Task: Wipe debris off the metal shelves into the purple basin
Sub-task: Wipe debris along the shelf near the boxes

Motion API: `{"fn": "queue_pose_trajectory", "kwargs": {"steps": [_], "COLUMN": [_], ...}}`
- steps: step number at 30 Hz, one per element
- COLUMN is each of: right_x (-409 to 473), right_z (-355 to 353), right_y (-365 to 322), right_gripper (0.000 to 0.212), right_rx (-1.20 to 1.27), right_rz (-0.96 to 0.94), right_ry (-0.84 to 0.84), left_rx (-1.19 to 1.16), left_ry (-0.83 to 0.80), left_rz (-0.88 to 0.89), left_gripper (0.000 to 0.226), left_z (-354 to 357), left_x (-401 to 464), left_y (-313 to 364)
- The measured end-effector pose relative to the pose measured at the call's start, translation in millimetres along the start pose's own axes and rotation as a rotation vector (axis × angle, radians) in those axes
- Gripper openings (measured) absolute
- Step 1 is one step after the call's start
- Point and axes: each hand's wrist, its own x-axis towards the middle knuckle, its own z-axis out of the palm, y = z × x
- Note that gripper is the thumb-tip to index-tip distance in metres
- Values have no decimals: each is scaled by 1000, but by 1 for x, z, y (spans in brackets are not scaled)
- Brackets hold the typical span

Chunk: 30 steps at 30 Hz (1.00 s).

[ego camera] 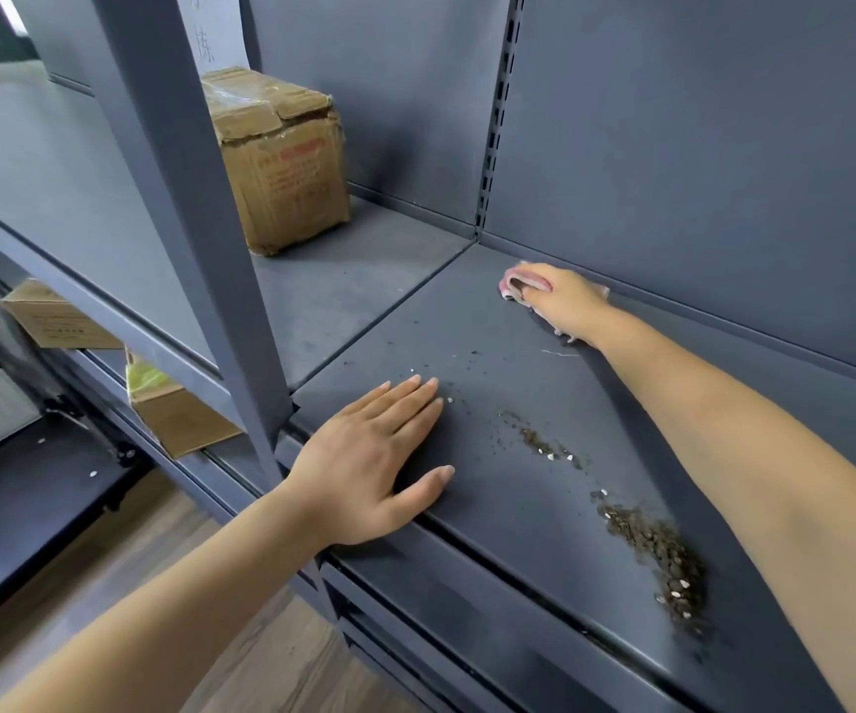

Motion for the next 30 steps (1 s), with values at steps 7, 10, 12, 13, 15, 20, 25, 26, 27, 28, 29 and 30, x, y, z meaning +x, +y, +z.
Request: {"fn": "queue_pose_trajectory", "kwargs": {"steps": [7,10,12,13,15,20,25,26,27,28,29,30], "right_x": [-80,-118,-131,-134,-128,-101,-32,-17,-4,6,16,26], "right_z": [13,13,13,14,13,1,4,5,6,7,9,12], "right_y": [-13,-12,-6,-4,-3,-26,-38,-37,-35,-33,-30,-25], "right_gripper": [33,23,27,29,32,21,23,25,25,26,27,28], "right_rx": [65,57,64,76,118,241,174,151,114,68,9,-57], "right_rz": [-356,-482,-488,-465,-412,-361,-182,-120,-62,-7,35,59], "right_ry": [-256,-305,-330,-353,-384,-230,-1,37,72,97,115,132], "left_rx": [39,51,51,49,25,96,103,93,84,76,63,47], "left_ry": [-23,-42,-41,-31,-20,-45,-14,12,33,50,65,79], "left_rz": [6,13,11,12,15,-28,-147,-147,-152,-162,-175,-180], "left_gripper": [79,79,82,87,99,82,68,67,67,66,65,65], "left_z": [-3,-3,-5,-5,-5,-16,-18,-17,-15,-13,-10,-7], "left_x": [-1,-2,-2,-1,-1,-13,-36,-38,-39,-40,-40,-39], "left_y": [3,3,4,5,5,2,-19,-21,-21,-21,-21,-21]}}
